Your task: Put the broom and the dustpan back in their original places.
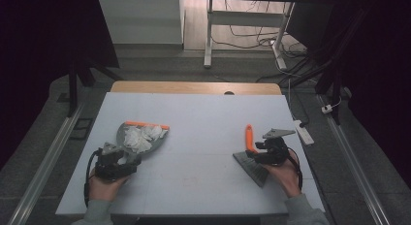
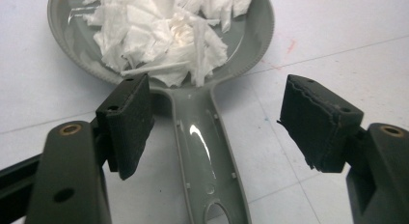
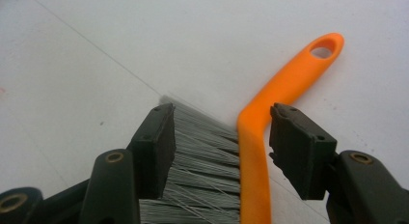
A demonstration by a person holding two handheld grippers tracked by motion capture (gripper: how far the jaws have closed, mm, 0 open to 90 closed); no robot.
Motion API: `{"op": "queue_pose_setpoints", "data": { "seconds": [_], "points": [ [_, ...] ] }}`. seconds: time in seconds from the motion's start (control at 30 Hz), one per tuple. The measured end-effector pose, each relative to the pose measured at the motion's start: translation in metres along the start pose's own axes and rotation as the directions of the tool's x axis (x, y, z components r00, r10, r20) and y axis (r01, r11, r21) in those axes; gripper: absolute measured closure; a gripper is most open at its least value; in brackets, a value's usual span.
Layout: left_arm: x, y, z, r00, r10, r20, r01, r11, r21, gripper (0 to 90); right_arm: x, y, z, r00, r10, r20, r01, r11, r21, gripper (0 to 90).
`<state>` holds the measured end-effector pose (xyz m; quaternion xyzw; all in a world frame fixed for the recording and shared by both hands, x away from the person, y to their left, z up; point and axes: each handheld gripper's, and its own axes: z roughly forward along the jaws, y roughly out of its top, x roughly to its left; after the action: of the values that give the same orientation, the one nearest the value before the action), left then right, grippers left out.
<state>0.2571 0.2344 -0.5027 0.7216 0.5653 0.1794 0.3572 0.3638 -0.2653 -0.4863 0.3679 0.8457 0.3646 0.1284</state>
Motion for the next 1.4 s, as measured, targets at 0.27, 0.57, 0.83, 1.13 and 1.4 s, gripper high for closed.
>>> {"op": "queue_pose_setpoints", "data": {
  "seconds": [0.27, 0.57, 0.83, 1.13, 1.4],
  "points": [
    [-0.004, 0.008, -0.002, 0.9909, 0.091, 0.100, -0.092, 0.9958, 0.003, 29.6, 0.006, -0.001, -0.006, 0.9990, -0.034, -0.031, 0.033, 0.999, -0.026, 43.4],
    [-0.012, 0.012, 0.002, 0.9682, 0.182, 0.172, -0.186, 0.9826, 0.006, 29.5, 0.017, -0.010, -0.011, 0.9958, -0.055, -0.073, 0.052, 0.998, -0.039, 43.7],
    [-0.010, 0.000, -0.004, 0.9560, 0.191, 0.223, -0.194, 0.9810, -0.008, 29.5, 0.026, -0.023, -0.023, 0.9948, -0.073, -0.070, 0.070, 0.996, -0.056, 43.9],
    [-0.009, -0.009, -0.008, 0.9515, 0.206, 0.228, -0.209, 0.9778, -0.012, 29.7, 0.023, -0.044, -0.038, 0.9967, -0.061, -0.052, 0.056, 0.994, -0.090, 44.2],
    [-0.008, -0.010, -0.007, 0.9514, 0.210, 0.225, -0.213, 0.9771, -0.010, 30.0, 0.021, -0.048, -0.040, 0.9961, -0.072, -0.051, 0.067, 0.993, -0.094, 44.2]
  ]
}}
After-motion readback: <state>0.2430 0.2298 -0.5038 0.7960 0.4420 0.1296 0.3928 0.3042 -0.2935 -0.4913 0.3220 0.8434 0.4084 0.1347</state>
